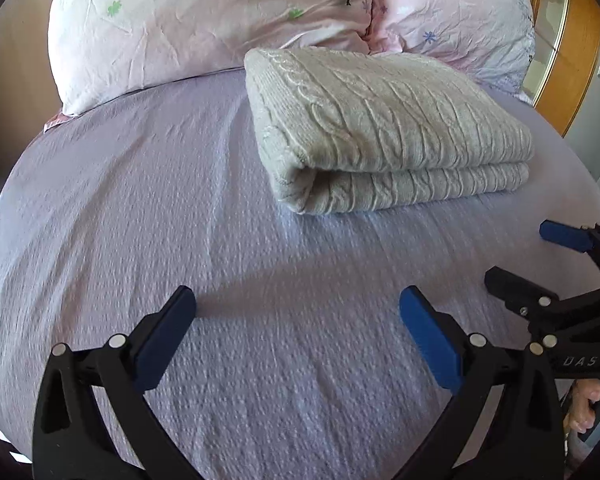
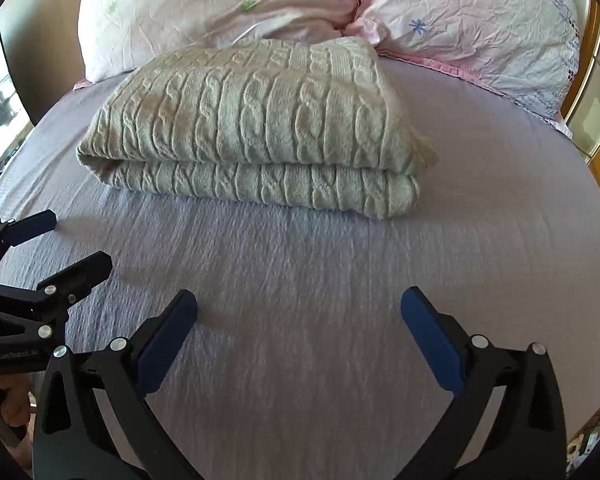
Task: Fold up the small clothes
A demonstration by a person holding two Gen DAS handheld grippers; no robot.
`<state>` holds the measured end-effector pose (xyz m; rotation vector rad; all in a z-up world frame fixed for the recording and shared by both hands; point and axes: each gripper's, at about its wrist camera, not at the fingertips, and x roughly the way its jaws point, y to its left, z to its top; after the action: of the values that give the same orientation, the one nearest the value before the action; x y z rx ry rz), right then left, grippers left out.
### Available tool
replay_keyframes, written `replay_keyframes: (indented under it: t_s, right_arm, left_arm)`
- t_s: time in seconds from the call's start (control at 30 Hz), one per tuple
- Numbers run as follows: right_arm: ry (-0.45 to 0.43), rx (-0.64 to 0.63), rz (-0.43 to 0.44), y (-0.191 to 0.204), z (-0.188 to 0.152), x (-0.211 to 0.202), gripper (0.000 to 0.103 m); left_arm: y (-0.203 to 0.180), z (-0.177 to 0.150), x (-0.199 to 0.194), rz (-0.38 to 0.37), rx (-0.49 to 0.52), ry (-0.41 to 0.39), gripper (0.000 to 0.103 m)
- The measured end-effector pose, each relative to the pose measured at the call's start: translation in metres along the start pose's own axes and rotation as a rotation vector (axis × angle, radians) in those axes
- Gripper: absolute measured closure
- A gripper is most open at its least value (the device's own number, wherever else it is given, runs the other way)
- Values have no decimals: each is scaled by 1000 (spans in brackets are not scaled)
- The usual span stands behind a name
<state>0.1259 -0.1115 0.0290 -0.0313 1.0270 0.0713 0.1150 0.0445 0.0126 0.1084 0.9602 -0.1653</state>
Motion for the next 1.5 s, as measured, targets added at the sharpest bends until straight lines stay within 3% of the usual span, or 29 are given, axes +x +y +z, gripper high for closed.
replay_keyframes:
  t_s: [1.5]
  right_arm:
    - [28, 21, -17, 1, 1, 1, 1]
  left_arm:
    - [1, 5, 2, -3, 0, 1, 2]
